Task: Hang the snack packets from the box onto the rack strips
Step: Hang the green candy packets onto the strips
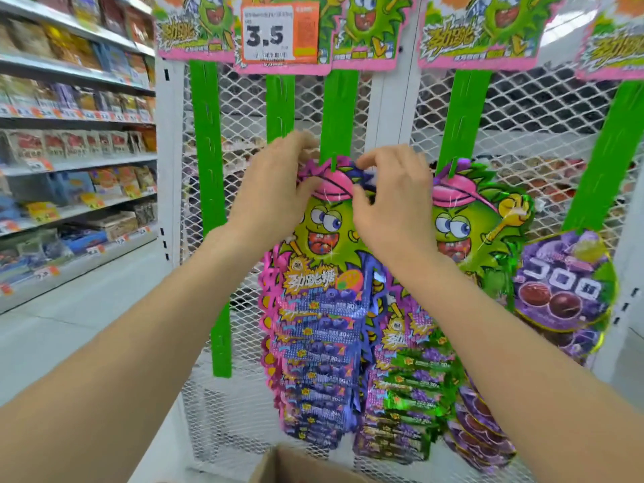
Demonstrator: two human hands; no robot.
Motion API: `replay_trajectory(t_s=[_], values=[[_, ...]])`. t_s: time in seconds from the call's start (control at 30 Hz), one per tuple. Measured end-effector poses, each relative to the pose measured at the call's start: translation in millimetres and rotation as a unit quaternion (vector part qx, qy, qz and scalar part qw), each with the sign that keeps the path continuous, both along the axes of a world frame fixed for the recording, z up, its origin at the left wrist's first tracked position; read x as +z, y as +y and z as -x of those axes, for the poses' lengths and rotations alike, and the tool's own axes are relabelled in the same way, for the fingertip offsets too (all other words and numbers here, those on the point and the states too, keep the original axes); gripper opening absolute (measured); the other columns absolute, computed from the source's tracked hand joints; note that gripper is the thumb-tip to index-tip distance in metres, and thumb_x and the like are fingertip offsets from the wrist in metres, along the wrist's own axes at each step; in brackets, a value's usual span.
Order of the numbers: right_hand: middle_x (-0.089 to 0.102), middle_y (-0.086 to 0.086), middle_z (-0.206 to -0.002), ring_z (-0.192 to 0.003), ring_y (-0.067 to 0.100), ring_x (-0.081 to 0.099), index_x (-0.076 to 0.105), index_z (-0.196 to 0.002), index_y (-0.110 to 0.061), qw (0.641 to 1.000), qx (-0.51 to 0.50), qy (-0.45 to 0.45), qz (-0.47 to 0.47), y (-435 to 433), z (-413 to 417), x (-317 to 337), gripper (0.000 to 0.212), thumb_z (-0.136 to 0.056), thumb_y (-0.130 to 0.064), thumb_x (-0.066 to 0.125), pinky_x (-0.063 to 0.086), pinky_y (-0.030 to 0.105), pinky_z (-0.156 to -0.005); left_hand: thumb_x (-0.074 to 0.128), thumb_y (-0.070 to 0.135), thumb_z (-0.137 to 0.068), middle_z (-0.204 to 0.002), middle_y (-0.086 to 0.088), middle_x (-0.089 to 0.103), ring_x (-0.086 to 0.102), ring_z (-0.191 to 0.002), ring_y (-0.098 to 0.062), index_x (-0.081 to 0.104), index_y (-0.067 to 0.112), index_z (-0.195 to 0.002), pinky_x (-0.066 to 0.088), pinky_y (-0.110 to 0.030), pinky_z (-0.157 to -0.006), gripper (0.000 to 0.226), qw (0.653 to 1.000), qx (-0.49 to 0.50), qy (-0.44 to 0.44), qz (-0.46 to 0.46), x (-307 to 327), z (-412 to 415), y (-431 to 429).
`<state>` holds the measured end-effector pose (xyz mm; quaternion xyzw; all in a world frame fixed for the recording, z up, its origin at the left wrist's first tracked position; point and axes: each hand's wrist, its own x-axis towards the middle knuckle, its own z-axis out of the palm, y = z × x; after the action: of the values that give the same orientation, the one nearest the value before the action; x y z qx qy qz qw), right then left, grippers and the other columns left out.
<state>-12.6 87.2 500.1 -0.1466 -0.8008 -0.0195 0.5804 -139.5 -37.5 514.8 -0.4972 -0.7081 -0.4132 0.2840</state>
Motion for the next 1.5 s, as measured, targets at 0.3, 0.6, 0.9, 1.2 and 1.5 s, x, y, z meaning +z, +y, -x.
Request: replay_trajectory(t_s=[0.3, 0.6, 0.9, 1.2, 1.5], values=[[0.068, -0.006, -0.076, -0.072, 0.020, 0.065, 0.069, -0.092, -0.025, 0.866, 0.093, -0.470, 0.145, -30, -68, -149, 0.014, -0.083, -0.027, 0.058, 0.059, 0.038, -0.068, 0.070, 0.016, -0.081, -0.097, 0.003, 0.070, 0.066, -0.096, -0.030, 0.069, 0.027, -0.097, 0.054, -0.046, -0.077, 0.020, 0.976, 0.012, -0.009, 0.218, -175, -51, -27], [0.044, -0.003, -0.062, -0.069, 0.028, 0.046, 0.045, -0.062, -0.018, 0.644, 0.101, -0.737, 0.179, -2, -110, -296, 0.029, -0.088, -0.012, 0.055, 0.046, 0.035, -0.064, 0.071, 0.035, -0.081, -0.084, -0.007, 0.069, 0.073, -0.101, -0.034, 0.071, 0.006, -0.085, 0.062, -0.049, -0.086, 0.028, 0.654, -0.067, -0.248, 0.711, -434, -87, 0], [0.047, 0.011, -0.062, -0.059, 0.031, 0.044, 0.060, -0.075, -0.005, 0.628, 0.133, -0.737, 0.213, 18, -105, -339, 0.017, -0.089, -0.013, 0.055, 0.028, 0.030, -0.050, 0.062, 0.018, -0.101, -0.109, -0.009, 0.061, 0.063, -0.095, -0.023, 0.058, 0.003, -0.120, 0.052, -0.040, -0.088, 0.025, 0.610, 0.000, -0.462, 0.643, -576, -143, -10], [0.068, 0.030, -0.101, -0.092, 0.048, 0.063, 0.068, -0.106, 0.006, 0.587, 0.143, -0.754, 0.260, 36, -106, -339, 0.031, -0.098, -0.020, 0.054, 0.056, 0.052, -0.077, 0.083, 0.015, -0.090, -0.101, -0.010, 0.064, 0.059, -0.075, -0.021, 0.062, 0.007, -0.109, 0.055, -0.035, -0.076, 0.030, 0.598, 0.036, -0.662, 0.450, -599, -154, -17], [0.065, 0.006, -0.056, -0.052, 0.026, 0.062, 0.062, -0.069, -0.001, 0.555, 0.039, -0.739, 0.380, 22, -107, -338, 0.041, -0.102, -0.024, 0.050, 0.058, 0.033, -0.057, 0.081, 0.035, -0.069, -0.063, -0.008, 0.068, 0.073, -0.066, -0.033, 0.068, -0.001, -0.083, 0.066, -0.048, -0.068, 0.040, 0.681, -0.061, -0.557, 0.471, -489, -133, 11]])
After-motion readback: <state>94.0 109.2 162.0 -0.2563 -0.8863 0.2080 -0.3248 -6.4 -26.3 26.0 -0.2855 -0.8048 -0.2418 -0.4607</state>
